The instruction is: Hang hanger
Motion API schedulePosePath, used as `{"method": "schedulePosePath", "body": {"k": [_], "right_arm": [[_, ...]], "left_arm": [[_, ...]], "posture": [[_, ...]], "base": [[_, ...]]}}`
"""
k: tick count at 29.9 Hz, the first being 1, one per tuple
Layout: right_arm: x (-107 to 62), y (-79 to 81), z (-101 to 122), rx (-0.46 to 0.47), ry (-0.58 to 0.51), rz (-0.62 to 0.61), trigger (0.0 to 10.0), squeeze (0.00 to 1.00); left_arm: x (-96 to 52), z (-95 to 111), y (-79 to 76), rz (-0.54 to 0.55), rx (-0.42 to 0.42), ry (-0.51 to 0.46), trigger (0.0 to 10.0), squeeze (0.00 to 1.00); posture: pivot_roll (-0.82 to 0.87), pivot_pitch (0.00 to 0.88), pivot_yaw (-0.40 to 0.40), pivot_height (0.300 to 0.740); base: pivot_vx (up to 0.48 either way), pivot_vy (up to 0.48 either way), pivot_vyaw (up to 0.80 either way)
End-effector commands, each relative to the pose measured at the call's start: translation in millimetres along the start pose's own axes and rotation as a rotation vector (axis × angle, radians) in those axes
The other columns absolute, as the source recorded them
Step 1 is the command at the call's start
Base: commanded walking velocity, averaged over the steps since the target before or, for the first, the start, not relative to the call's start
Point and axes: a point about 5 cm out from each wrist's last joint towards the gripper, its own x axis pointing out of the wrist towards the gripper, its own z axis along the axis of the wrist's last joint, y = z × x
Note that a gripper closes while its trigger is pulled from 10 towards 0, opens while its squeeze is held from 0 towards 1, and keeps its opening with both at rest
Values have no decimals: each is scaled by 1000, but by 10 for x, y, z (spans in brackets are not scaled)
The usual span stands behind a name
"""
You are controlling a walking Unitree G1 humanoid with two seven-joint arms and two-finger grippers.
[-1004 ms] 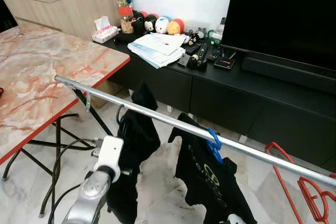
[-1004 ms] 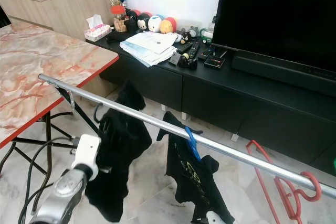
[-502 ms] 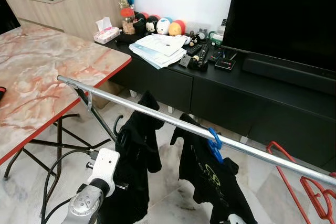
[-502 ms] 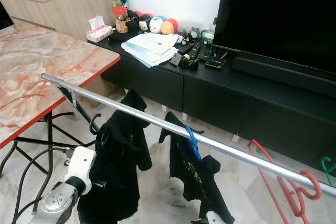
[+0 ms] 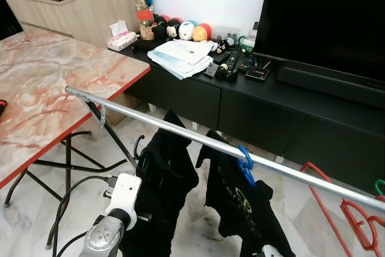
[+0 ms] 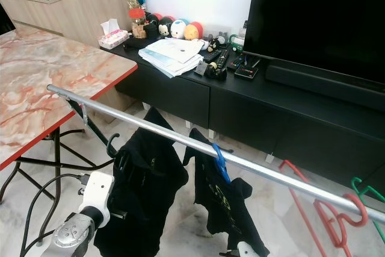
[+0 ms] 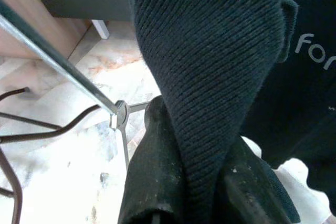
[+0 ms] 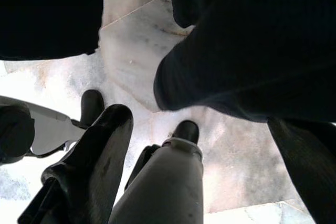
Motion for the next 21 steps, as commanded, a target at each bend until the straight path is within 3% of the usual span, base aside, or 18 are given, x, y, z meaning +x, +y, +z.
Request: {"method": "schedulePosePath", "body": {"k": [1, 21], "right_arm": [[-3, 30, -39, 8, 4, 5, 10000, 0], [-4, 42, -52, 12, 3, 7, 10000, 0]], "left_arm": [[-11, 57, 35, 14, -1, -22, 10000, 0], [5, 81, 27, 20, -6, -20, 10000, 0]], "posture": [[-61, 47, 98, 740], [-61, 46, 102, 740]], "base": [[-281, 0, 0], [-294, 0, 0]]}}
